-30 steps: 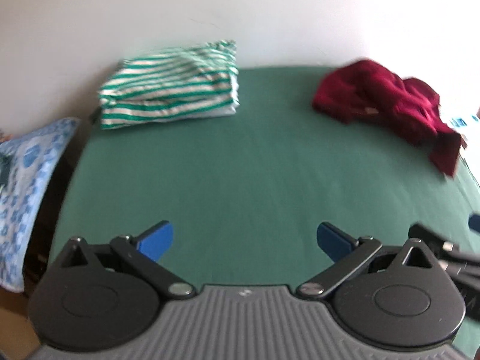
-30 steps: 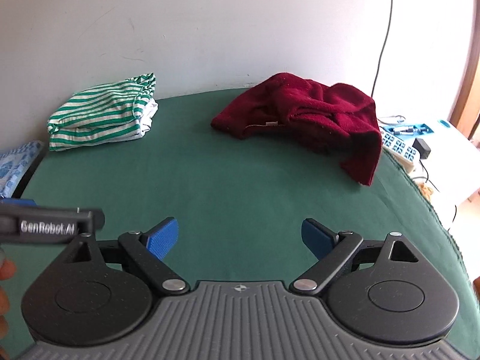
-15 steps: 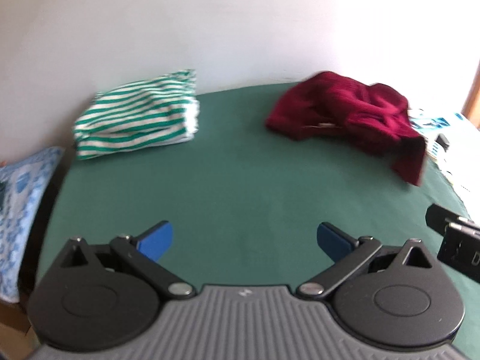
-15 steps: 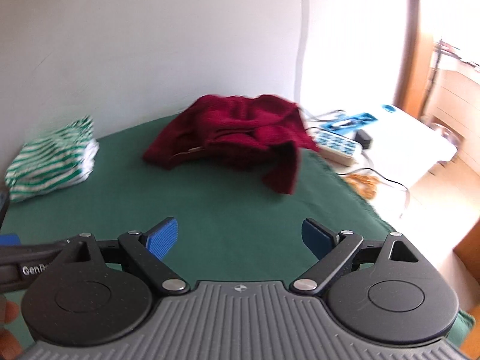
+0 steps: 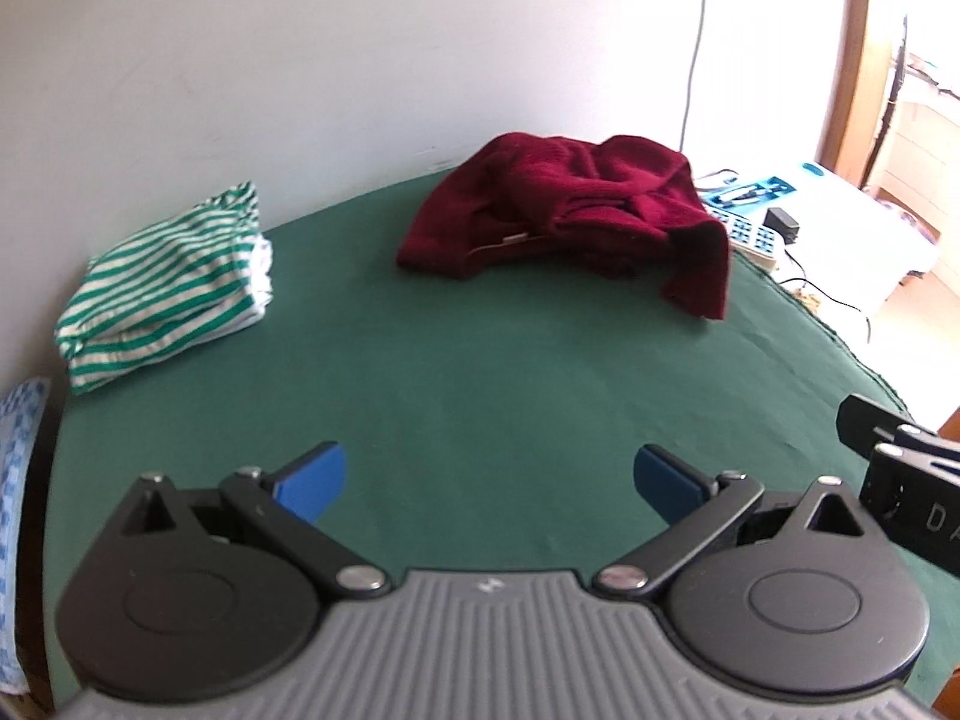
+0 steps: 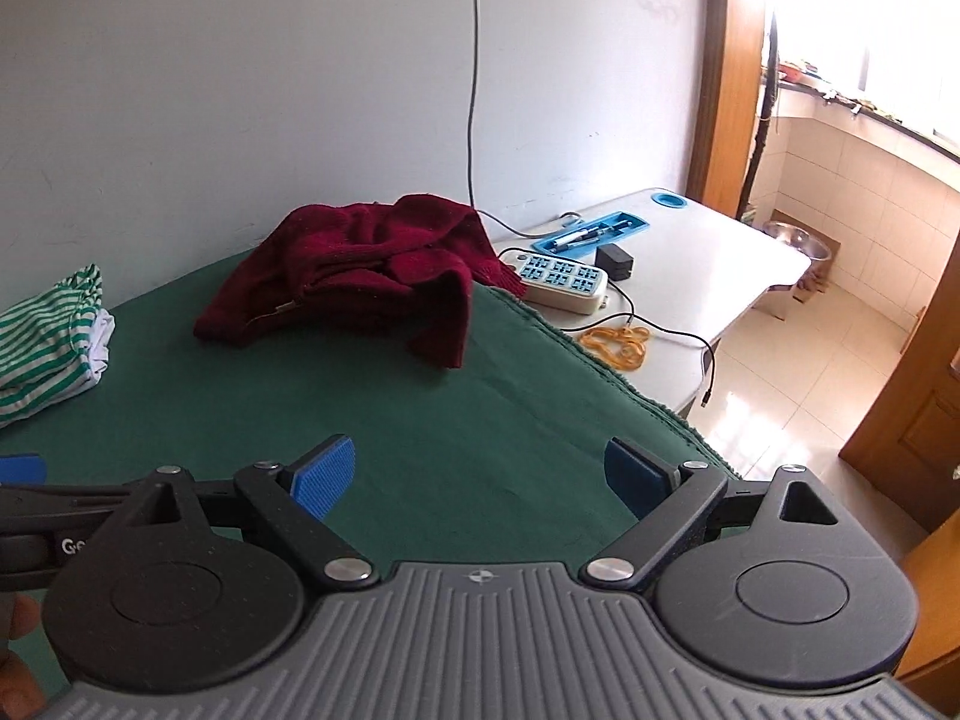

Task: Fold clothes
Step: 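Move both grippers toward the crumpled dark red sweater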

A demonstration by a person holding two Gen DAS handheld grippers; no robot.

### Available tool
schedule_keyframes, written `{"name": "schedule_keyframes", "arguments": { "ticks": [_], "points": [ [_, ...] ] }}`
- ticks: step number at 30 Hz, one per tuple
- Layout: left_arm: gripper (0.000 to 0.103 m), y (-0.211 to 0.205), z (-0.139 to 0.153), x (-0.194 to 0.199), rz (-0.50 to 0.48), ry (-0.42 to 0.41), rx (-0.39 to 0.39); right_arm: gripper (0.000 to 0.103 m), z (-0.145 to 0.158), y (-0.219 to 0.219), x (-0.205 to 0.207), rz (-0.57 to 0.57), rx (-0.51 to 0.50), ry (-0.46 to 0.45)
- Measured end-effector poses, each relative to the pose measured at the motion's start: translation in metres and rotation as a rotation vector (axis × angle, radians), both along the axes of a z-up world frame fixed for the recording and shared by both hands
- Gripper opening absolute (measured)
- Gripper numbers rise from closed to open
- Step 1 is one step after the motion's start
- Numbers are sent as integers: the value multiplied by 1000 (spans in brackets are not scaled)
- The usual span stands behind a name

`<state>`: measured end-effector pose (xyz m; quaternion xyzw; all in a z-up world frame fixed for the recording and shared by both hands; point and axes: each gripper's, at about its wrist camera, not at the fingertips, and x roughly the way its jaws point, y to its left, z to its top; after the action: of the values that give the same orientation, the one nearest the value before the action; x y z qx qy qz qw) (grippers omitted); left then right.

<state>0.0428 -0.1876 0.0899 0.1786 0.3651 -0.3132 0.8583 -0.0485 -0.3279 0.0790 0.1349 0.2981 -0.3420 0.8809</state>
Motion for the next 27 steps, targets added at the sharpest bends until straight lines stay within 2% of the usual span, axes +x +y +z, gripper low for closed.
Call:
{"name": "schedule_keyframes", "arguments": {
  "ticks": [3,5,17,27],
  "points": [
    [102,-3,0,3,-3,-7,3,92,1,-8,0,-3,12,-5],
    [102,-13,-3,2,34,-6,6,92,1,-22,-7,20,10,-7],
    [102,-52,-23,4,152,-8,33,92,-5,-36,-12,72,8,9],
    [102,-66,-32,4,173,0,47,92,-8,-36,-8,83,14,13]
  ]
}}
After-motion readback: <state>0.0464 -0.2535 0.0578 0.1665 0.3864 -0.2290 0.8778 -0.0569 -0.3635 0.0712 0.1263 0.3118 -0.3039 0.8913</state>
